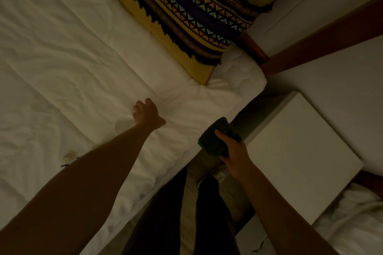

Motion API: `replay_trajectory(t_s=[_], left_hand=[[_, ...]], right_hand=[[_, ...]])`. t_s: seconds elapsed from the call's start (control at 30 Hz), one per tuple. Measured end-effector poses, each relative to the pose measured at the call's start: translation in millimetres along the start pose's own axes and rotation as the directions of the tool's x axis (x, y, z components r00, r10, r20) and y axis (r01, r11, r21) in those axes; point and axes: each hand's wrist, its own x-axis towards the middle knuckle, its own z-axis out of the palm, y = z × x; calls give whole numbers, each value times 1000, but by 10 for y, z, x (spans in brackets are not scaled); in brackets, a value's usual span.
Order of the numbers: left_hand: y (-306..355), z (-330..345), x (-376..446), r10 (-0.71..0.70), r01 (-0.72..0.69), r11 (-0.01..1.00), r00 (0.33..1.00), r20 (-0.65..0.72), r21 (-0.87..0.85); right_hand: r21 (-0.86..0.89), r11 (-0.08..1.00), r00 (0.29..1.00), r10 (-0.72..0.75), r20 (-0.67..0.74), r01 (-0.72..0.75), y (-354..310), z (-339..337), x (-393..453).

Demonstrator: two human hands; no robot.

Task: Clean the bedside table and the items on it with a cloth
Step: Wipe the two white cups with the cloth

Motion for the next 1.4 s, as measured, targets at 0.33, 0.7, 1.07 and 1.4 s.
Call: replay_trajectory(t_s=[0.33,0.7,1.07,1.4], left_hand=[[546,-823,-982,283,-274,754,956,-81,-597],[1678,-2070,-2883,607,-694,380,686,-402,-611],[2394,-2631,-4047,681,-800,99,488,-546,-592],[3031,-2773,-4830,888,-876,-27,200,-414,-481]], right_hand=[[-185,874,893,-444,70,449,-500,-130,-629],[-156,281,303,-942,146,947,-1666,-414,-2196],[-166,-109,-102,-994,50,980,-2050,-1130,-3098],[-21,-106,-107,-990,-94,994,-2553,-1774,-3669]])
